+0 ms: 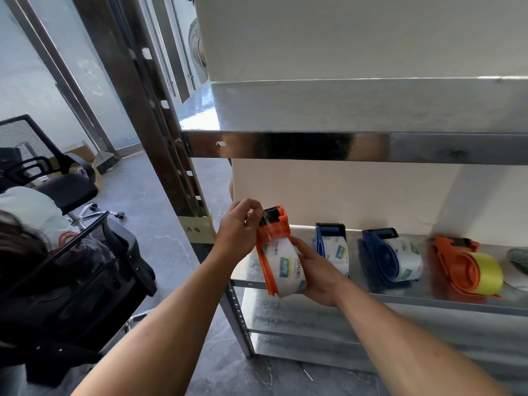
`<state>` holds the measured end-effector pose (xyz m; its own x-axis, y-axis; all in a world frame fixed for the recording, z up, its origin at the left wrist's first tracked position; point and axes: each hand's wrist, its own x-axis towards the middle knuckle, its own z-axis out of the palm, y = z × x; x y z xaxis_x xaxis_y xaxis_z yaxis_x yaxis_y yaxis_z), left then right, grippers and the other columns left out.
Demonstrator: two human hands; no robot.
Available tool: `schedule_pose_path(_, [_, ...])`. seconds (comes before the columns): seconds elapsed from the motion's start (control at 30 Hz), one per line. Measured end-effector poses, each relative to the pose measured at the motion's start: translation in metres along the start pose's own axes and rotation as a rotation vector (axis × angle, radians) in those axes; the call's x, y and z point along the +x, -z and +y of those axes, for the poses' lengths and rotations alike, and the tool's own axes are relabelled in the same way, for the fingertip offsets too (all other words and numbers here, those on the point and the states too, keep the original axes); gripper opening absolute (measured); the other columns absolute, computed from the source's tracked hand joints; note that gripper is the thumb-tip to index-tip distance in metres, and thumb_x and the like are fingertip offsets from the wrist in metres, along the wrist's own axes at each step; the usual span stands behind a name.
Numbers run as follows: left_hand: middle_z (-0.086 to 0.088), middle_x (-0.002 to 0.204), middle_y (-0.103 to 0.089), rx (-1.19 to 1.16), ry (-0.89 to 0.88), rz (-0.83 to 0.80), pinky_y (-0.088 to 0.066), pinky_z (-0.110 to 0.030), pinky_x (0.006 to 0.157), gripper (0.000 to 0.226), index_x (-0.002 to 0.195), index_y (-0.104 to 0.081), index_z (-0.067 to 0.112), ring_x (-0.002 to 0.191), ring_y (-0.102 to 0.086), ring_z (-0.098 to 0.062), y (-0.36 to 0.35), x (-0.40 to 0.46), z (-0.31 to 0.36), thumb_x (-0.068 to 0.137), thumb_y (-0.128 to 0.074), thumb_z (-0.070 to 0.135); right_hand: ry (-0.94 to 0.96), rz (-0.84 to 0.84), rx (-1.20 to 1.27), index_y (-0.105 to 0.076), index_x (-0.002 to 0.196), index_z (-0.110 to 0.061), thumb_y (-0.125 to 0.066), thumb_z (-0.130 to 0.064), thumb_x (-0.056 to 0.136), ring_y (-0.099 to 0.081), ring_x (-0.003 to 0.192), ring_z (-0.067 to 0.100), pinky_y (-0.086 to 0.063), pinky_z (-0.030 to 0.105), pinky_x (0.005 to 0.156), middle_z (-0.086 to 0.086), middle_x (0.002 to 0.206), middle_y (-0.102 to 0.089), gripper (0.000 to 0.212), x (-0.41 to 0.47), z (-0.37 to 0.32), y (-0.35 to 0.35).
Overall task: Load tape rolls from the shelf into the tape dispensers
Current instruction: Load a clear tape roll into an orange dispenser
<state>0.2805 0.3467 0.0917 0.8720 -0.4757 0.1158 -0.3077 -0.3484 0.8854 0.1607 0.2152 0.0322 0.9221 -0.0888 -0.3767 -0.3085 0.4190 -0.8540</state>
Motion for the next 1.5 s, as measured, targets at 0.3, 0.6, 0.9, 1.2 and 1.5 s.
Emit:
schedule_pose_path(0.3, [-0.007, 0.095, -0.066, 0.062, 0.050, -0.022, -0.051, -0.032, 0.068, 0.017, 0.088, -0.060, 0.027, 0.083, -0.061, -0.021, 0.005, 0.000, 0.006, 0.102, -0.051, 0.024, -0.050, -0.011, 0.038, -0.052, 0.131, -0.038, -0.046, -0.021, 0.102, -0.066, 0.106, 0.034, -0.049, 0.058, 0.089, 0.010, 0.120, -0.069, 0.035, -0.005, 0.004, 0.010])
schedule_pose_path(0.6, [-0.004, 0.090, -0.073, 0.045, 0.110, -0.026, -0.047, -0.024, 0.059, 0.015, 0.089, -0.062, 0.027, 0.080, -0.066, -0.017, 0.006, 0.000, 0.007, 0.101, -0.053, 0.026, -0.089, -0.014, 0.040, -0.055, 0.130, -0.037, -0.051, -0.026, 0.099, -0.064, 0.110, 0.038, -0.050, 0.059, 0.094, 0.014, 0.119, -0.068, 0.034, -0.007, 0.012, 0.015])
schedule_pose_path(0.9, [-0.002, 0.079, -0.073, -0.033, 0.211, -0.007, -0.050, -0.026, 0.057, 0.011, 0.096, -0.061, 0.025, 0.069, -0.065, -0.014, 0.005, 0.002, 0.009, 0.102, -0.052, 0.027, -0.084, -0.052, 0.014, -0.058, 0.130, -0.035, -0.063, -0.029, 0.087, -0.059, 0.117, 0.041, -0.043, 0.062, 0.099, 0.017, 0.124, -0.065, 0.044, -0.009, 0.014, 0.021])
schedule_pose_path(1.2, [-0.004, 0.079, -0.062, -0.088, 0.234, 0.053, -0.050, -0.031, 0.063, 0.014, 0.096, -0.063, 0.024, 0.067, -0.057, -0.016, 0.004, 0.007, 0.014, 0.102, -0.051, 0.027, -0.068, -0.057, -0.005, -0.060, 0.128, -0.035, -0.057, -0.030, 0.092, -0.065, 0.108, 0.036, -0.052, 0.056, 0.086, 0.014, 0.121, -0.067, 0.036, -0.017, 0.003, 0.022])
schedule_pose_path(1.5, [-0.002, 0.072, -0.065, -0.031, 0.193, 0.038, -0.045, -0.028, 0.060, 0.014, 0.101, -0.060, 0.021, 0.066, -0.059, -0.015, 0.003, 0.008, 0.024, 0.103, -0.048, 0.026, -0.061, -0.100, 0.022, -0.059, 0.128, -0.029, -0.055, -0.031, 0.095, -0.066, 0.101, 0.034, -0.055, 0.050, 0.079, 0.016, 0.118, -0.066, 0.033, -0.023, -0.003, 0.022])
